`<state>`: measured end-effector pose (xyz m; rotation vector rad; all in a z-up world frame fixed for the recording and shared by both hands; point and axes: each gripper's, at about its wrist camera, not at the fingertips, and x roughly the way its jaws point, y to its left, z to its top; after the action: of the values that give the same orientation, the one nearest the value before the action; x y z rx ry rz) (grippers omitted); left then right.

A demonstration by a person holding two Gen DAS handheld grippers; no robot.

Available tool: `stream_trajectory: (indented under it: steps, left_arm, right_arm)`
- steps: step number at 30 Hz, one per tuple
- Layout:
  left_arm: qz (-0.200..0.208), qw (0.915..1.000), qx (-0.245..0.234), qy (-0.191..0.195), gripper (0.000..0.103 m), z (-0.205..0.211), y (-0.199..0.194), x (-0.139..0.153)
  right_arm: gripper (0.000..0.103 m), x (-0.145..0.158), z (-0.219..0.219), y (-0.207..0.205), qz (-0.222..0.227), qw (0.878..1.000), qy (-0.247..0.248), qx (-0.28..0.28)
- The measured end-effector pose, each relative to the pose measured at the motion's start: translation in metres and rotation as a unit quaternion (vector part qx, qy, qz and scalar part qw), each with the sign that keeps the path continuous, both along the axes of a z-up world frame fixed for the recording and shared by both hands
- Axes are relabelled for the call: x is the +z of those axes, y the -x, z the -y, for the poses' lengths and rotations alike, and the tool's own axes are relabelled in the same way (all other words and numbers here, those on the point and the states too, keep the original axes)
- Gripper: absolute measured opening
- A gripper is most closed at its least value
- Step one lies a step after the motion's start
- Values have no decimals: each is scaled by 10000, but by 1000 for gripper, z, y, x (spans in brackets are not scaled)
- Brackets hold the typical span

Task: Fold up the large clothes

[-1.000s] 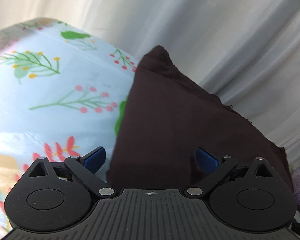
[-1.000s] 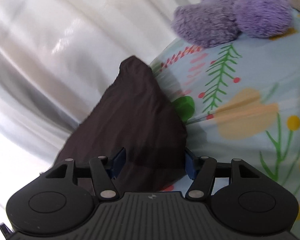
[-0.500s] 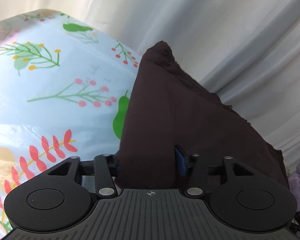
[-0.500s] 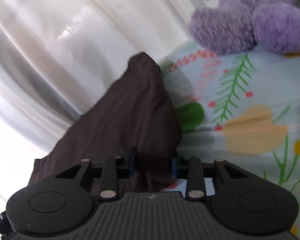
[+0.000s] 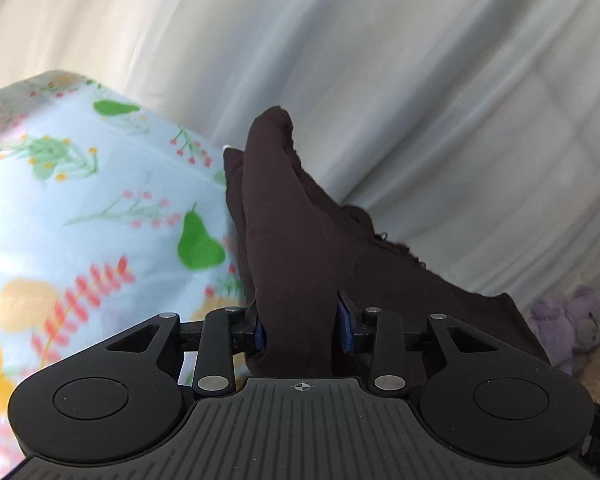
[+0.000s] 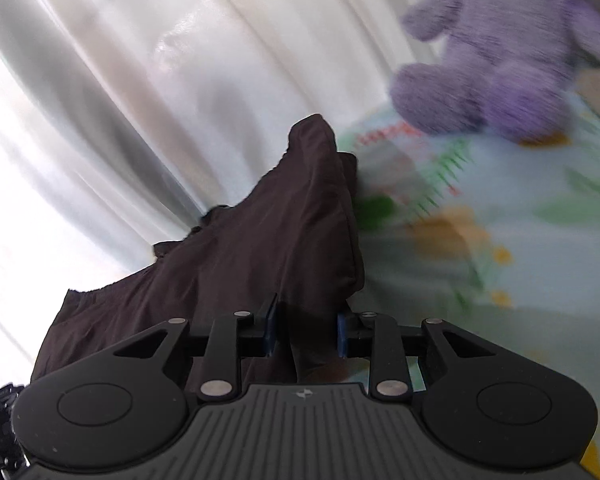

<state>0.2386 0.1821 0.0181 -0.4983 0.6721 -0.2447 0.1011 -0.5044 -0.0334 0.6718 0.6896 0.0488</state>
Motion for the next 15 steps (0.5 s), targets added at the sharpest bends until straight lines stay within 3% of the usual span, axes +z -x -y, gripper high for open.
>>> stream_trajectory:
  steps: [2,5,7,8,10,12,14,15]
  left_arm:
    - [-185,9998,-68,35,37,-4,26,-3]
    - [-648,9978,62,-115,47,-10,49,-12]
    - [-890,9944,353,-452,47,-12,52,-13]
    - [-885,9931,465,-609,53,-12,51,-10]
    - [-582,9916,775,-859,61,-10,48,7]
    - [-146,9898,858,-1126,76,0,42,25]
    - [251,9888,589,-1350,84,20,30,37]
    - [331,9885,412,-1415,84,35,21,39]
  right_arm:
    - [29,-2,1,21,-186,9997,179,-21]
    - [39,2,-5,32,-370,9964,751,-136]
    - [49,12,-10,32,-206,9920,1205,-325]
    - [52,19,-13,32,8,9900,1340,-442]
    - [60,33,-25,28,546,9832,1641,-582]
    - [60,42,-42,15,1007,9780,1776,-439]
    - [57,44,-67,-8,1331,9789,1550,-12]
    - [46,43,-83,-24,1391,9797,1430,194]
